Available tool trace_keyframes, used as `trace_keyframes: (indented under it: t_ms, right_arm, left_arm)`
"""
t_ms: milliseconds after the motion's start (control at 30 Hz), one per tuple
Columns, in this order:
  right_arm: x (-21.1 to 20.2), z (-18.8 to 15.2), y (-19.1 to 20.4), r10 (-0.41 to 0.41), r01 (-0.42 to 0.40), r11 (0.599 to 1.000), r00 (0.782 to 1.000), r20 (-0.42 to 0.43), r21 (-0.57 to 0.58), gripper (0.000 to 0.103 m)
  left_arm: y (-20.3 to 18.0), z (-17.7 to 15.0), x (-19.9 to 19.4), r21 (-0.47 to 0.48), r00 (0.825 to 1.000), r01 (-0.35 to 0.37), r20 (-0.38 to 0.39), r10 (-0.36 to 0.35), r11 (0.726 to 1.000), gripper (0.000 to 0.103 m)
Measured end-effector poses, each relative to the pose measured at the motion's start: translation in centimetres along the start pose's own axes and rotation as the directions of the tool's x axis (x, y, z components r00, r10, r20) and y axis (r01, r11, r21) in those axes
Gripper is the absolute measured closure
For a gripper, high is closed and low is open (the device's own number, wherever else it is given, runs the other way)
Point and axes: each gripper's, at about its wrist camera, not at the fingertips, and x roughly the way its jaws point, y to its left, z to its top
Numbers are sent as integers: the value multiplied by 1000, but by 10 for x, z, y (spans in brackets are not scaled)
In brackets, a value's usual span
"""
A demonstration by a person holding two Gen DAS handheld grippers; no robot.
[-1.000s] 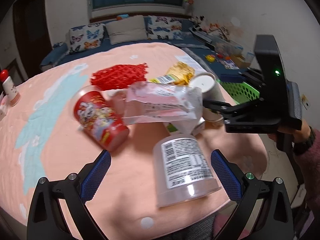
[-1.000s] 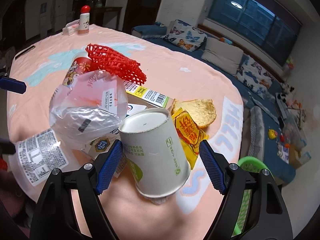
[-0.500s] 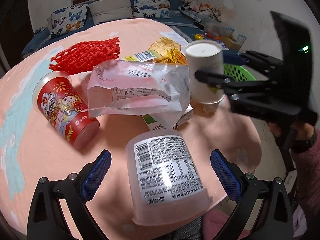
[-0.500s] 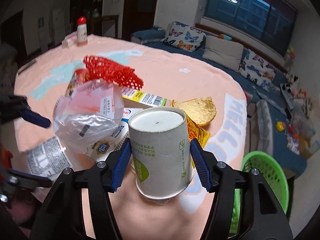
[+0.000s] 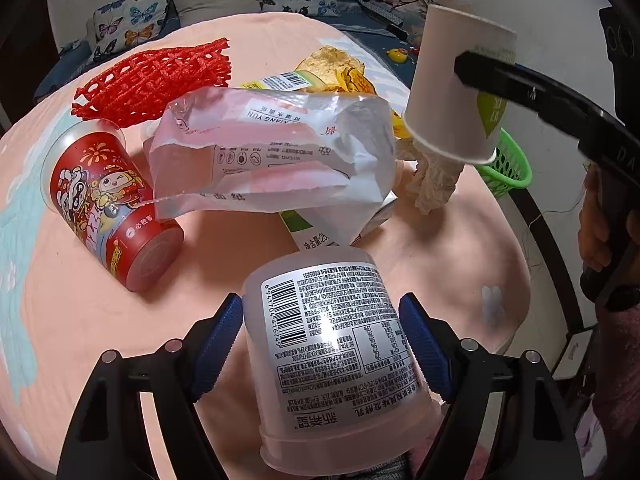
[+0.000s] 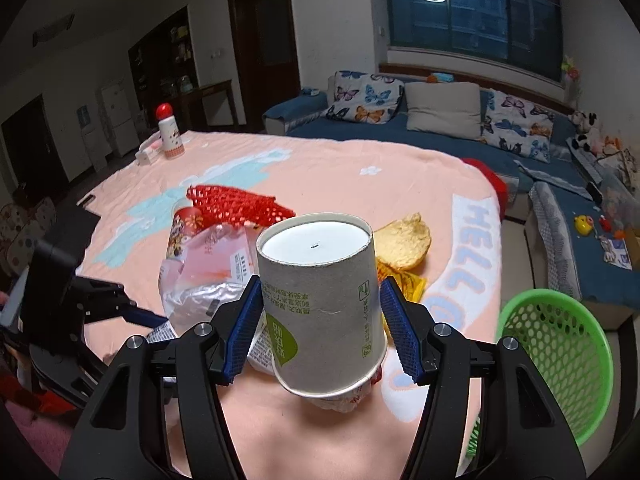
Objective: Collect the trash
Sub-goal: 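Carry the paper cup over the green basket and open the right tool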
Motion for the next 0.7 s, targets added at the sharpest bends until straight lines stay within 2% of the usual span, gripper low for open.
trace_keyframes:
  t_ms: [133,300,533,700]
  right_arm:
    - [-12,4,-3,16,-17,999,999,32,30,43]
    - [-29,10,-9,-9,5,998,997,80,56,43]
    - [-46,-1,-38,-123,112,986,989,82,122,43]
    - [-55,-21,-77,-243,229,952,969,48,202,43]
  left_arm:
    - [1,-4,-6,2,1000,14,16,-14,1000,27]
    - [1,-15,-25,12,998,54,35,-54,998,28]
    - [-22,-15,-42,75,989,137,50,-141,988,29]
    - [-48,-3,-50,144,978,182,74,-195,973,29]
